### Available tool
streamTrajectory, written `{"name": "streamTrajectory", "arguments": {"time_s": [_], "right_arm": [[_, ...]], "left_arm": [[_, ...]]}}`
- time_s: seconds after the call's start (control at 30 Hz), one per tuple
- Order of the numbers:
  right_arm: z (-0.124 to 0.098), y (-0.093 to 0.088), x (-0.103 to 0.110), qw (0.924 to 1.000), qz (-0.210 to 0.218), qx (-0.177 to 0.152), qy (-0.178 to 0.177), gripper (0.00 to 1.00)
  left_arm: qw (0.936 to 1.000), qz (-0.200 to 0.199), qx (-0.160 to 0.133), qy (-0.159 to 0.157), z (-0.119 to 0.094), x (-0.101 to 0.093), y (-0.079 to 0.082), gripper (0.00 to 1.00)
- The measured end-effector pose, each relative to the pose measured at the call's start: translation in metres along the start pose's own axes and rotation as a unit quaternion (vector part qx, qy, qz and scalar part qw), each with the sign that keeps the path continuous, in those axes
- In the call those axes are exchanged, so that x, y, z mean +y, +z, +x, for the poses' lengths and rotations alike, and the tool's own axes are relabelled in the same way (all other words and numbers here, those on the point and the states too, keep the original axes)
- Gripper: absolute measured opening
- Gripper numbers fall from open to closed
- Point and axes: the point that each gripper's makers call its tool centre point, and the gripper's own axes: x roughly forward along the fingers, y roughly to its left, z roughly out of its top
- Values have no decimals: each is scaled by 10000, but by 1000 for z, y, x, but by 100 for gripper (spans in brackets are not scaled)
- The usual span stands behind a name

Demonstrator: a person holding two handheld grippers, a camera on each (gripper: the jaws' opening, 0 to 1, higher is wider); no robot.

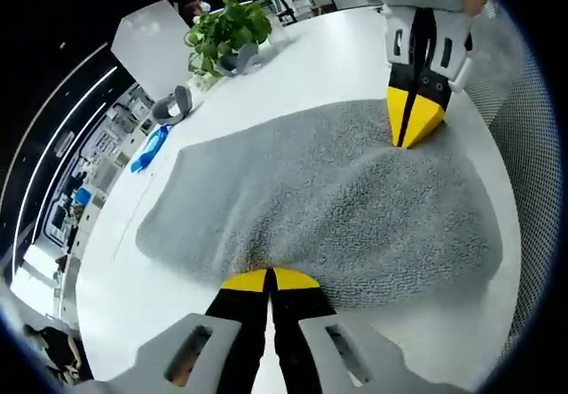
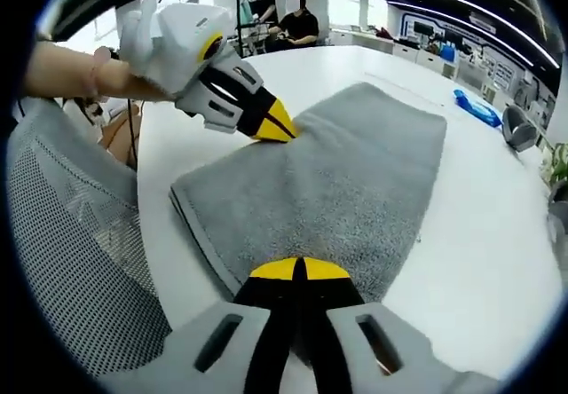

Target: Fold the towel on the table until its edges align and the towel forms a compact rectangular stack.

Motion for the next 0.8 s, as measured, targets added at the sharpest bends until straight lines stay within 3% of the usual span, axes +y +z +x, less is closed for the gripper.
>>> {"name": "streamTrajectory", "arguments": {"time_s": [0.1,0.23,0.37,0.7,0.8], "right_arm": [[1,2,2,9994,-341,5,-52,0],[3,4,3,9990,-441,-31,-56,0],[4,5,4,9982,-595,-65,-68,0],[6,8,8,9928,-1170,-181,-174,0],[7,9,7,9931,-1144,-199,-173,0]], "left_arm": [[9999,-87,-24,47,0,3,-1,0],[9997,-227,-76,61,2,7,-2,0],[9998,19,-107,184,1,4,-2,0],[9992,-45,-155,353,3,9,-3,0],[9991,-70,-145,383,1,10,-2,0]]}}
